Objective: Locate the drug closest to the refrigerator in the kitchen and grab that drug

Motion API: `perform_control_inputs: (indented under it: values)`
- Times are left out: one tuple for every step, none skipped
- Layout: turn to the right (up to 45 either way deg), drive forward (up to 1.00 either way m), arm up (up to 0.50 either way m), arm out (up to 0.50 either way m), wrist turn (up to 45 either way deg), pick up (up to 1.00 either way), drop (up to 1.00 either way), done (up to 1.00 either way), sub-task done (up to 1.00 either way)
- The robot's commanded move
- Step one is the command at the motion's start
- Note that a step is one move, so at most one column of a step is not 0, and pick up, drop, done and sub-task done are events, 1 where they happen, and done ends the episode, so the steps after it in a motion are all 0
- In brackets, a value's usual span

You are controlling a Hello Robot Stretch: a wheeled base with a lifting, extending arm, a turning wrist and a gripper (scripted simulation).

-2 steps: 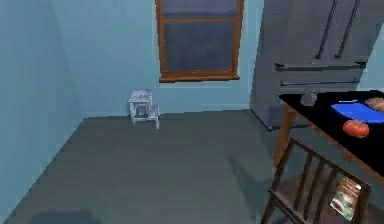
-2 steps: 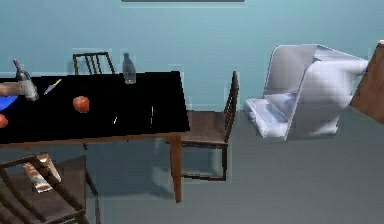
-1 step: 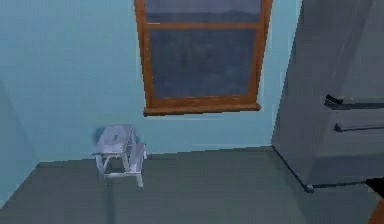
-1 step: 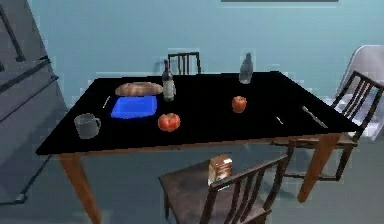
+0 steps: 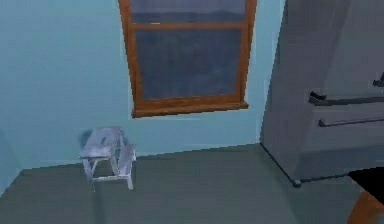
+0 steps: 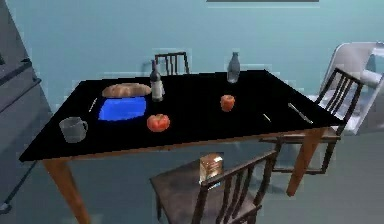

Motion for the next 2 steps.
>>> perform_control_inputs:
  values:
    - [0.0, 0.1, 0.0, 0.0, 0.0, 0.0, 0.0, 0.0, 0.0]
    - [42.0, 0.0, 0.0, 0.0, 0.0, 0.0, 0.0, 0.0, 0.0]
